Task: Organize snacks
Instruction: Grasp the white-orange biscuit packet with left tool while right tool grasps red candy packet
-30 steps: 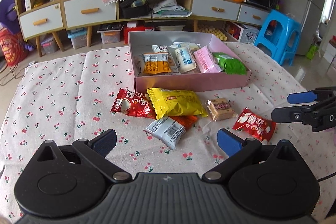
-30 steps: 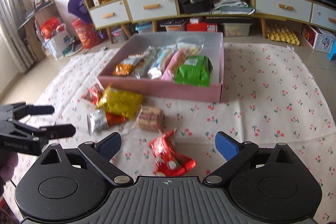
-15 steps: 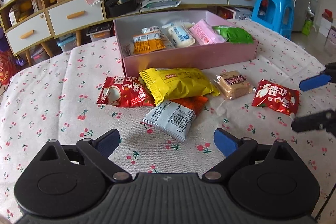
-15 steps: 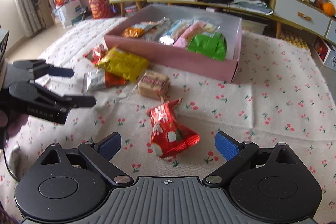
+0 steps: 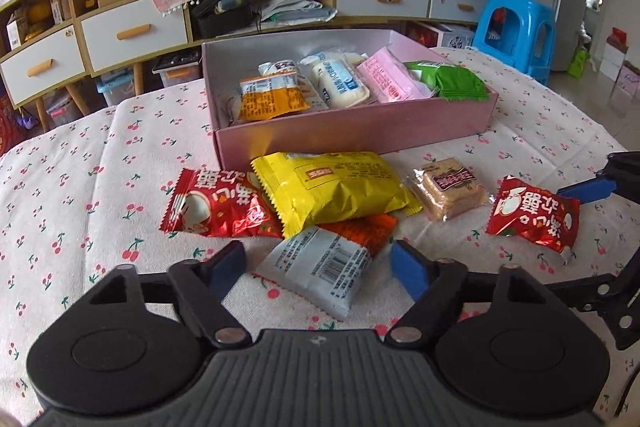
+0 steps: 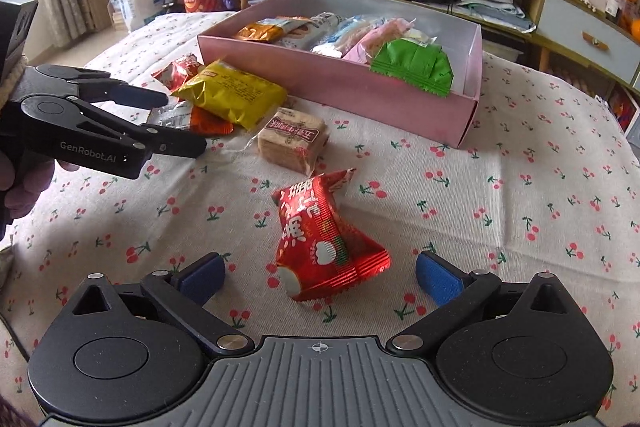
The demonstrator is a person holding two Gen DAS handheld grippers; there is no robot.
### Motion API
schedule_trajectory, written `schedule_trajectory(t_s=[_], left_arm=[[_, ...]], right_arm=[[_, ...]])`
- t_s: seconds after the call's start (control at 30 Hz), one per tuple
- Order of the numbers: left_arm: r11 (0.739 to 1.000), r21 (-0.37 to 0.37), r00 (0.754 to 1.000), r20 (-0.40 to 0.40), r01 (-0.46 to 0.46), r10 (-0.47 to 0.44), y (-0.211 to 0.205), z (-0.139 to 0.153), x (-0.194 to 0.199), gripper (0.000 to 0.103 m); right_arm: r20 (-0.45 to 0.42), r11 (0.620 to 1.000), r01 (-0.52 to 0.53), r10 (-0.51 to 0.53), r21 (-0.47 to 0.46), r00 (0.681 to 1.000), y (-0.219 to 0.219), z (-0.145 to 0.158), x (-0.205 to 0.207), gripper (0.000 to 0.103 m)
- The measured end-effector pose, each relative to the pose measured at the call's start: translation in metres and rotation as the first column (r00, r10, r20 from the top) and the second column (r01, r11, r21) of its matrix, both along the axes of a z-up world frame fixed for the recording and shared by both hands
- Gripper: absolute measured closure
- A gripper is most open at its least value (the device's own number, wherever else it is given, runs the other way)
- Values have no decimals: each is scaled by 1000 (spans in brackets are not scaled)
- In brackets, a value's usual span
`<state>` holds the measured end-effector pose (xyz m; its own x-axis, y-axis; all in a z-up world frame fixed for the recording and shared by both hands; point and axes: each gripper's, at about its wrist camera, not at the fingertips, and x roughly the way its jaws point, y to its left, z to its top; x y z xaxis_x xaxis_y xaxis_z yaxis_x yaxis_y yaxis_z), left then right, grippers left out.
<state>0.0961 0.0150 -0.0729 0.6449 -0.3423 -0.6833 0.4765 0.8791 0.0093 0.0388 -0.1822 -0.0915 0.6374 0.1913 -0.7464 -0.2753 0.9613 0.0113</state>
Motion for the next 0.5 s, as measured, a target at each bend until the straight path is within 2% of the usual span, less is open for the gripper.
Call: schedule_trajectory(t_s=[0.1,0.33,0.43,0.5], left_arm=[[1000,3,1000,-4,10,-10,-3,1,-2,44],[1000,20,1000,-29,6,-5,-8,5,-9,56],[1000,26,999,-50,9,-8,-8,6,-14,58],[999,37,998,-63,21,-19,-9,7,-19,58]], right_arm=[[10,1000,3,-3,0,1000,0,0,2,0],[28,1000,1,-1,-24,1000,6,2,2,3],[33,1000,-6,7,-19,999,6,3,1,10],[37,1000,-14,15,-11,999,7,4,0,18]])
